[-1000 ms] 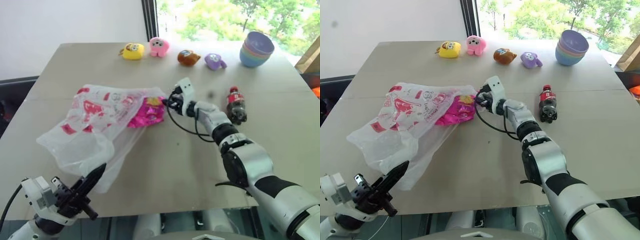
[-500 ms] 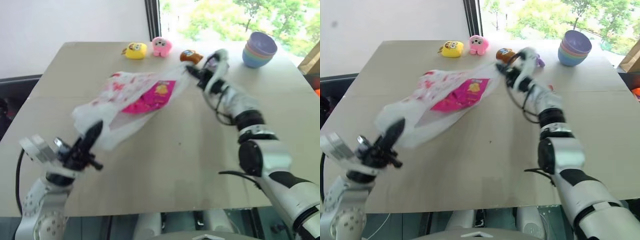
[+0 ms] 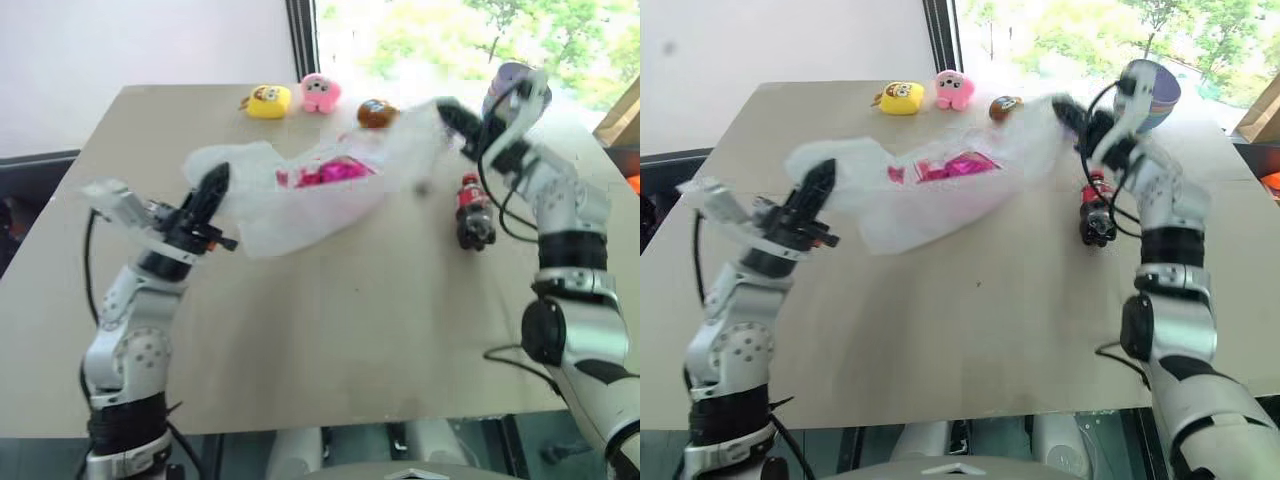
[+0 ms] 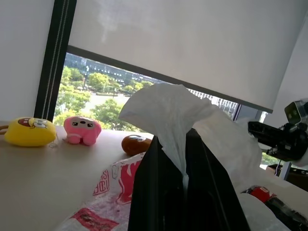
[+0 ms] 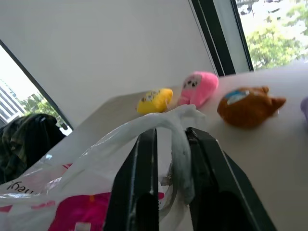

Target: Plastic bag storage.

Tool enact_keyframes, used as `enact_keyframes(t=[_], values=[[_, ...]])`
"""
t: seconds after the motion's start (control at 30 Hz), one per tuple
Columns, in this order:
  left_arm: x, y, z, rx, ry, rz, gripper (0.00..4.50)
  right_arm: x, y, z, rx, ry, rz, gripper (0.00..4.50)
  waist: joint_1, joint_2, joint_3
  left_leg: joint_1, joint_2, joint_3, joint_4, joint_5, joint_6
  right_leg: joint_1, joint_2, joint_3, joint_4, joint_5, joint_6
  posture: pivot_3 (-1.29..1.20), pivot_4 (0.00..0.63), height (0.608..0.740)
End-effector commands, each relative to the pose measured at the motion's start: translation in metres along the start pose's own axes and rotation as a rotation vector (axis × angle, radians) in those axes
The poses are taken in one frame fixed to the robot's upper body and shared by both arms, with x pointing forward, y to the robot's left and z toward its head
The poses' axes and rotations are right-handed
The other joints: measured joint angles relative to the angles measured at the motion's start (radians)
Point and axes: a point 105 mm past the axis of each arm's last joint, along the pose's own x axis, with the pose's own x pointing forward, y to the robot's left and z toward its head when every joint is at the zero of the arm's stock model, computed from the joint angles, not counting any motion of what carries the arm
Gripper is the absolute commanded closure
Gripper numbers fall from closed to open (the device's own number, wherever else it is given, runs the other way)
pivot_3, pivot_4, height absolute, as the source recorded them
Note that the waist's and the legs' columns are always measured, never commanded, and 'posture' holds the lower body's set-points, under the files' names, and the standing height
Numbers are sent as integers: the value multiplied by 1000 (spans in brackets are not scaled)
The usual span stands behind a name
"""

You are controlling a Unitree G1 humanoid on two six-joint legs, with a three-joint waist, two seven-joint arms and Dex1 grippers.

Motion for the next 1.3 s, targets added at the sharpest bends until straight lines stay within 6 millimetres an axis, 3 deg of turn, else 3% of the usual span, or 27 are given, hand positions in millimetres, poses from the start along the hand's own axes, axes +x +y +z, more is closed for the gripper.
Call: enact_keyframes(t=[0.03, 0.17, 0.33, 0.5, 0.73, 0.93, 1.13, 1.3], values=[[4, -9, 6, 12, -37, -28, 4500, -24, 14, 24, -173, 4, 24, 1806, 3, 0, 0, 0, 0, 0, 0, 0, 0, 0, 0, 0, 0, 0, 0, 0, 150, 740], [2, -18, 2, -21, -45, -39, 4500, -55, 12, 7, -302, 123, -51, 73, 15, 0, 0, 1, 0, -2, 0, 0, 0, 0, 0, 1, 0, 0, 0, 0, 150, 740], [-4, -25, -4, -45, -22, -44, 4500, -84, 6, -5, -440, 234, -182, 73, 16, -1, 0, 3, 0, -2, 2, 0, 0, 1, 1, 2, 1, 0, 0, 0, 150, 740], [-4, -21, -3, -78, -60, 10, 4500, -98, -23, -29, -472, 337, -376, 73, 18, -2, -1, 3, -1, -4, 5, 0, 0, 3, 2, 2, 2, 0, 0, 0, 150, 740], [4, -26, -6, -73, -69, -5, 4500, -95, -57, -65, -318, 351, -586, 73, 20, -2, -1, 3, -1, -4, 7, 0, 0, 4, 3, 2, 3, 0, 0, 0, 150, 740], [2, -31, -5, -85, -84, -13, 4500, -92, -61, -76, -178, 323, -622, 73, 23, -3, -2, 2, -1, -4, 10, 0, 1, 7, 2, -1, 1, 0, 0, 0, 150, 740], [-1, -34, -9, -90, -71, -15, 4500, -96, -63, -67, -207, 282, -637, 73, 20, -3, -2, 2, -1, -8, 10, 0, 1, 7, 3, -1, 2, 0, 0, 0, 150, 740], [1, -37, -12, -99, -71, -16, 4500, -107, -72, -27, -247, 124, -683, 73, 22, -3, -2, 2, -2, -9, 10, -1, 1, 8, 2, -1, 2, 0, 0, 0, 150, 740]])
